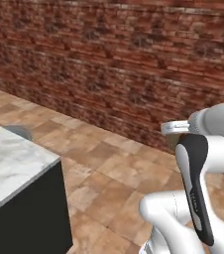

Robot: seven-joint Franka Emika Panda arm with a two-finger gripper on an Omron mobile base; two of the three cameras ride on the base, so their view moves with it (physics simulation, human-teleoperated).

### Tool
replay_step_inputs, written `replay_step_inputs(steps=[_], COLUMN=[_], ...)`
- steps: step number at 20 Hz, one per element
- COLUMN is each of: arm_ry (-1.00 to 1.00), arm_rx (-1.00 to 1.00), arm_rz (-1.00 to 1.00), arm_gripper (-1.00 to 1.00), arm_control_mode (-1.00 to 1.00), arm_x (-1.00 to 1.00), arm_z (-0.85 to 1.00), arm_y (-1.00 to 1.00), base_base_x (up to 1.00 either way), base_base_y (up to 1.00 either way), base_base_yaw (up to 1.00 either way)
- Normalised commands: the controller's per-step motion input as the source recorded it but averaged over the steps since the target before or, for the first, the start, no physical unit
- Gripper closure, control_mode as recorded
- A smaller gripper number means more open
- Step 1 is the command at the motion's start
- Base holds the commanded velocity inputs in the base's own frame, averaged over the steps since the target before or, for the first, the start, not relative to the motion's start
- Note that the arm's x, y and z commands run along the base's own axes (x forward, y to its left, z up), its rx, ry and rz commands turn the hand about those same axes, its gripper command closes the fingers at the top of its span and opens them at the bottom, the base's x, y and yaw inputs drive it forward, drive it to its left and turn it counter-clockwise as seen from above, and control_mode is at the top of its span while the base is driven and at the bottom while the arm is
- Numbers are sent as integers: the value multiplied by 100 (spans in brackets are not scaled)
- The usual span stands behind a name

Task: Start the toaster. Once the lever pops up, take the bread to the plate on the dining counter.

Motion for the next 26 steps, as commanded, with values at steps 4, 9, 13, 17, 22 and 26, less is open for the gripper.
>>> replay_step_inputs(steps=[4, 9, 13, 17, 22, 26], arm_ry=[0, 0, 0, 0, 0, 0], arm_rx=[0, 0, 0, 0, 0, 0], arm_rz=[0, 0, 0, 0, 0, 0], arm_gripper=[100, 100, 100, 100, 100, 100], arm_control_mode=[100, 100, 100, 100, 100, 100], arm_x=[0, 0, 0, 0, 0, 0], arm_z=[0, 0, 0, 0, 0, 0], arm_y=[0, 0, 0, 0, 0, 0], base_base_x=[100, 99, 87, 69, 48, 42], base_base_y=[-28, -37, -51, -67, -84, -81], base_base_yaw=[69, 68, 65, 62, 59, 61])
